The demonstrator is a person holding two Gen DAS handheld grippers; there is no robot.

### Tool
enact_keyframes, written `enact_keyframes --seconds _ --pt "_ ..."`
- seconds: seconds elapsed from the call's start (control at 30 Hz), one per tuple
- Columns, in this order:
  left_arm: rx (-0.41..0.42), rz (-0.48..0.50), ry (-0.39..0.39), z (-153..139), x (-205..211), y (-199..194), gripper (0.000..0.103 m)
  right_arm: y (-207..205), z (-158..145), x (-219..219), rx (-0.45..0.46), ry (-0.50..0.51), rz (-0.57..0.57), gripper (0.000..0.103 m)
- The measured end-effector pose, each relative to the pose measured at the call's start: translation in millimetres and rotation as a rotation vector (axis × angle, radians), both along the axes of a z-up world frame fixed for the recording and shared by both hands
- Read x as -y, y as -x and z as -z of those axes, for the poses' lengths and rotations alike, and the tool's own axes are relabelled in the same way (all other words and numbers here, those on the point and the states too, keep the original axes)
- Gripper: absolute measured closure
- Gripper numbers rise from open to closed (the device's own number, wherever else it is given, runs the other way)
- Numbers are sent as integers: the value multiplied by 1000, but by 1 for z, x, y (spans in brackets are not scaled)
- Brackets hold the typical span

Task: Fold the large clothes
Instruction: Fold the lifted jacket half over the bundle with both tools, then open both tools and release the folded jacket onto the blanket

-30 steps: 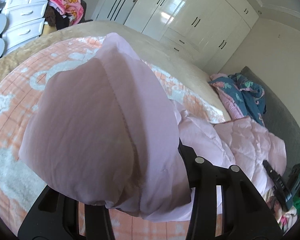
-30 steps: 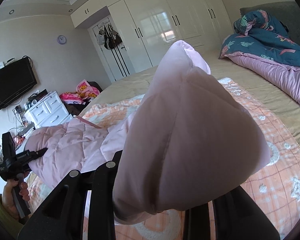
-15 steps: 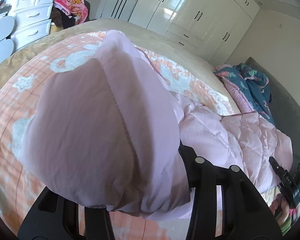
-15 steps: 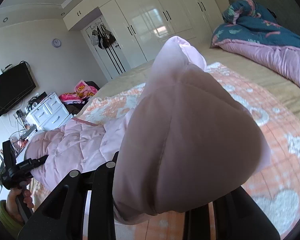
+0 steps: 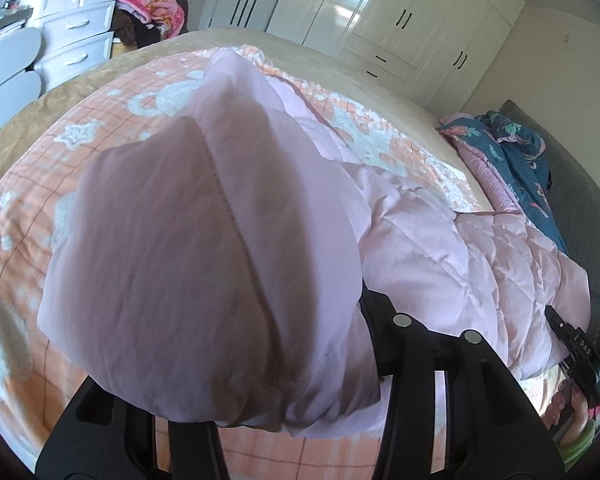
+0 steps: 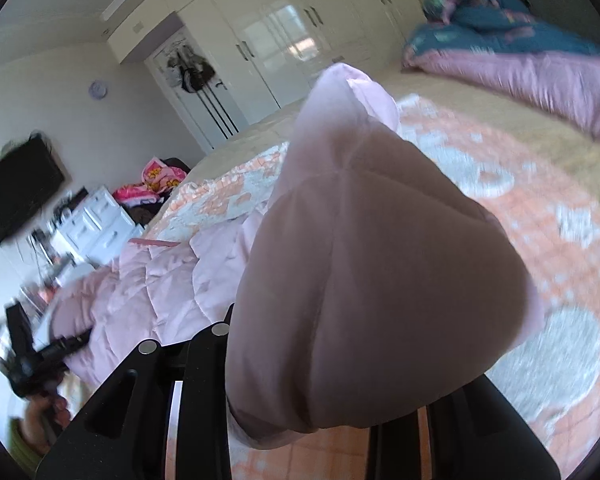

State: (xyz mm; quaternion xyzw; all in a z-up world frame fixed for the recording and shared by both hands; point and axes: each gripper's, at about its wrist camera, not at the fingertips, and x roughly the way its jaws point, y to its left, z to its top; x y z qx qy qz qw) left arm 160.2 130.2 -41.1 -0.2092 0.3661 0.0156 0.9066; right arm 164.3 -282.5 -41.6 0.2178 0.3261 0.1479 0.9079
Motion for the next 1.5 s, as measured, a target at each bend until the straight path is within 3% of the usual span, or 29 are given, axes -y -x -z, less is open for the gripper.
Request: enact_keyframes --seconds 0.17,0.4,0.53,0.7,1.0,1.2,1.27,1.5 --pt "-22 -7 19 11 -6 2 61 -8 15 7 -105 -17 54 69" --pt "-47 -16 42 22 -10 3 53 -16 40 15 -243 -52 128 45" --pt "-61 -20 58 27 -13 5 48 -15 56 29 -334 -90 212 7" --pt "-74 -31 73 29 -14 8 38 -4 49 31 -332 -73 246 5" --pt "-102 -33 19 17 -11 29 17 42 10 35 -198 26 276 4" --pt "-99 -35 -6 5 -11 49 15 69 -18 26 -88 121 243 4" --pt "-91 -34 -9 0 -10 55 9 76 -25 23 -64 144 226 4" --pt "-29 -49 -60 -29 -8 75 9 99 -47 8 2 209 183 4"
